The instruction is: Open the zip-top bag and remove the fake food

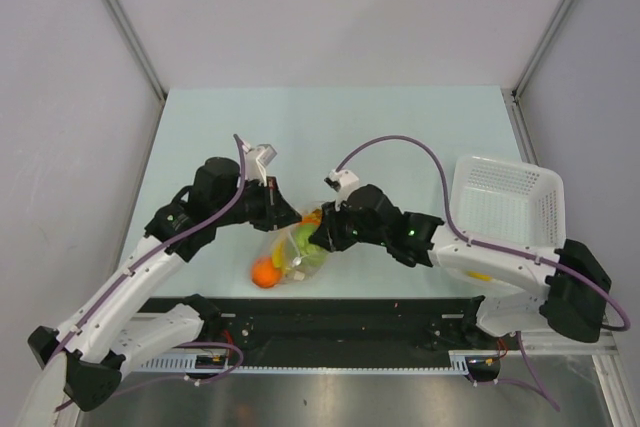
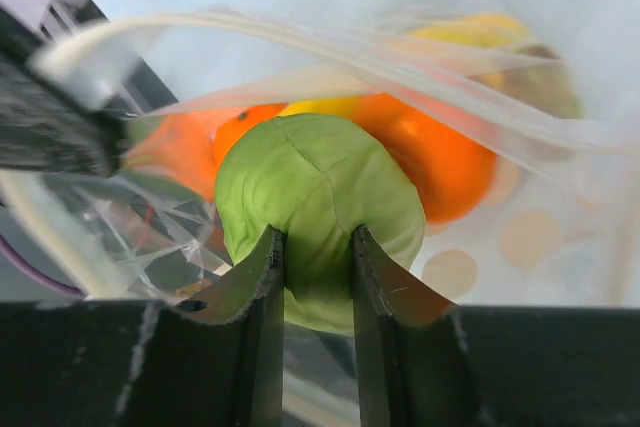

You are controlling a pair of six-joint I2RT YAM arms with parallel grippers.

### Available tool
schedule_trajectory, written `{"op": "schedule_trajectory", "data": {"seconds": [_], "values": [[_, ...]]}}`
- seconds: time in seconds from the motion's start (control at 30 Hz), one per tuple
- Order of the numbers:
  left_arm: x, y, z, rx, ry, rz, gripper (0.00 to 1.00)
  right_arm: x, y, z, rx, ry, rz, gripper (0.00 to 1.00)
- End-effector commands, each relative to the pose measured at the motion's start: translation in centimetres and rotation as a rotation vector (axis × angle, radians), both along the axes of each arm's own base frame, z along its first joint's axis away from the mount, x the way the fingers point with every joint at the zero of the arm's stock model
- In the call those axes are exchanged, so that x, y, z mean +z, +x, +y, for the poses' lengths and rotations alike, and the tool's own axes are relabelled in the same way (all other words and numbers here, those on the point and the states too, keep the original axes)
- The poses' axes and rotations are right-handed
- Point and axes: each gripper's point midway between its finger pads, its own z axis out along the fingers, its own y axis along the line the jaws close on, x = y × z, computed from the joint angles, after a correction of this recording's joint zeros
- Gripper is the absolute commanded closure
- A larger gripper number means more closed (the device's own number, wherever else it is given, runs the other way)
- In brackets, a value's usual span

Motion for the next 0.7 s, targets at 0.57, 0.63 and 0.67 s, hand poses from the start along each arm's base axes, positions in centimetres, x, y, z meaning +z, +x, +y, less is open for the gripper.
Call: {"op": "schedule_trajectory", "data": {"seconds": [0.57, 0.63, 0.67], "values": [[-0.4, 1.4, -0.5, 0.031, -0.005, -0.026, 1.0, 16.2, 4.0, -14.2, -0.527, 0.069, -0.232, 0.92], [-0.2, 1.6, -0.7, 0.023, -0.007, -0.023, 1.0, 15.9, 5.1, -19.2, -0.693, 0.013, -0.249, 0.92], [-0.1, 1.6, -0.9, 0.016, -0.007, -0.027, 1.0, 15.7, 5.4, -20.9, -0.757, -0.007, -0.245, 0.92]]}}
